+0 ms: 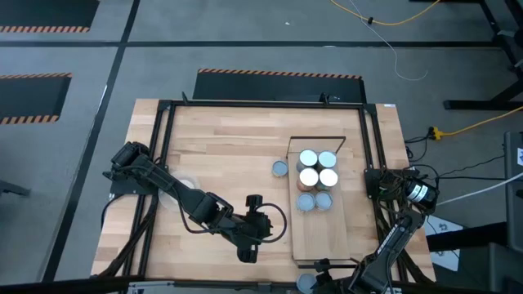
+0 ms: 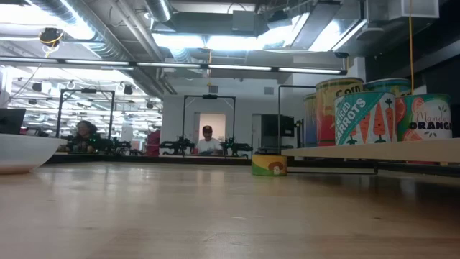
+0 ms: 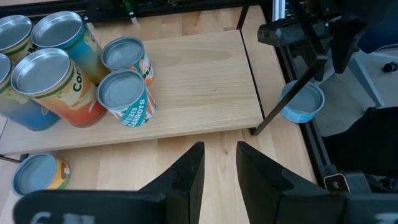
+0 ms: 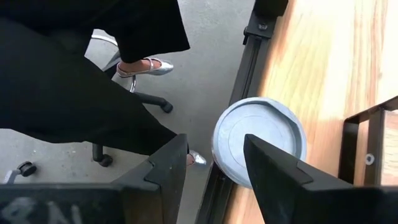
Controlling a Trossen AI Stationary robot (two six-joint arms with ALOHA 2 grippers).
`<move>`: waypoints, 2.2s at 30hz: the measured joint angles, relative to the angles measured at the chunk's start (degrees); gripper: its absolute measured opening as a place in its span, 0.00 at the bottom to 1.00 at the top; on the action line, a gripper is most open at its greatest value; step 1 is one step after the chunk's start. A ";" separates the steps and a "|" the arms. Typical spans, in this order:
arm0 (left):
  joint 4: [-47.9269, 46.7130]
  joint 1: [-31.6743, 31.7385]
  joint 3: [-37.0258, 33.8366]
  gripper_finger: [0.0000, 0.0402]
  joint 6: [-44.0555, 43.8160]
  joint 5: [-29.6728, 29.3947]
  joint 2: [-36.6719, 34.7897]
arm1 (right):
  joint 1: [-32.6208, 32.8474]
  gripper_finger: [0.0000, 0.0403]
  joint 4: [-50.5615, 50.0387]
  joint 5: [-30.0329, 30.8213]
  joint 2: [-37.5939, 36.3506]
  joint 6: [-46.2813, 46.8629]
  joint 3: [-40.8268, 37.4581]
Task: Pick and place cans onto a shelf
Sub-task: Put the blue tuna can onto the shelf
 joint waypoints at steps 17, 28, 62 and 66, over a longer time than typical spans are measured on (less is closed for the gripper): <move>0.16 0.00 -0.02 0.21 0.10 0.00 0.00 | -0.11 0.41 1.14 0.09 2.65 -0.16 -1.70; 0.20 0.00 -0.02 0.21 0.13 0.00 0.00 | -0.15 0.41 1.15 0.85 4.72 -0.31 -1.60; 0.16 0.01 -0.02 0.21 0.15 0.00 0.00 | -0.18 0.03 2.34 -1.50 4.81 -0.40 -1.38; 0.16 0.00 -0.02 0.21 0.17 0.00 0.00 | -0.16 0.04 1.86 -2.64 5.15 -2.80 0.34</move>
